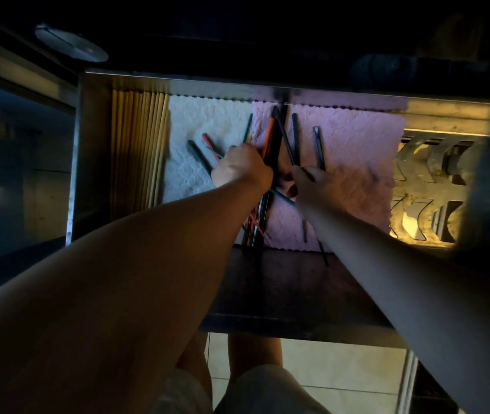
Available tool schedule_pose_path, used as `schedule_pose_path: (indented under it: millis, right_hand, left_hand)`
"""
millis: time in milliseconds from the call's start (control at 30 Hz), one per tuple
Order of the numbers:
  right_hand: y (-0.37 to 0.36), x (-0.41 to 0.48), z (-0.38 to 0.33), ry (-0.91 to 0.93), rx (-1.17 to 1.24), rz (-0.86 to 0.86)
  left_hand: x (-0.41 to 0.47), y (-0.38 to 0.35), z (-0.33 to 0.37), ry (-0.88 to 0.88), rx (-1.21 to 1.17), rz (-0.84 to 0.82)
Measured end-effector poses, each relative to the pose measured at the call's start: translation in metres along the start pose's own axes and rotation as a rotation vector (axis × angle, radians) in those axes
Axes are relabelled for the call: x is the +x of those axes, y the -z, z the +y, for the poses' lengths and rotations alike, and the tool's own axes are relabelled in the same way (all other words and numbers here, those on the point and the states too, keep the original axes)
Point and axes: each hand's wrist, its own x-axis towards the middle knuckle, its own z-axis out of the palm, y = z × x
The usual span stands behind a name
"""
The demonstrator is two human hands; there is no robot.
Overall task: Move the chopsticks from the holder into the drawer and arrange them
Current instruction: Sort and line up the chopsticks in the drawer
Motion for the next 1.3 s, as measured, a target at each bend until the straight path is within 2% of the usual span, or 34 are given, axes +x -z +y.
schedule_pose_path:
  millis: [267, 533, 700, 900, 1033, 1167, 1300]
  right_hand:
    - [0.006, -0.002, -0.001, 0.017, -0.014, 0.039]
    - [0.004, -0.003, -0.002, 0.015, -0.015, 0.025]
    - [0.0, -0.006, -0.005, 0.063, -0.071, 0.091]
    - [-0.011, -0.007, -0.011, 0.083, -0.106, 0.165]
    - [-0.02, 0.0, -0.018, 0.073, -0.189, 0.194]
    - [-0.035, 0.012, -0.018, 0.03, -0.273, 0.206]
    - [-0.039, 0.019, -0.024, 0.002, -0.353, 0.2]
  left_hand:
    - [-0.005, 0.002, 0.001, 0.02, -0.118, -0.055]
    - [-0.016, 0.008, 0.0, -0.05, -0.089, -0.088]
    - [-0.019, 0.008, -0.002, -0.108, -0.001, -0.025]
    - [-0.017, 0.011, -0.01, -0.134, -0.018, 0.023]
    - [-0.015, 0.011, -0.019, -0.161, -0.126, 0.041]
    - [-0.017, 0.012, -0.028, -0.155, -0.214, 0.133]
    - [-0.022, 0.017, -0.031, -0.11, -0.323, 0.105]
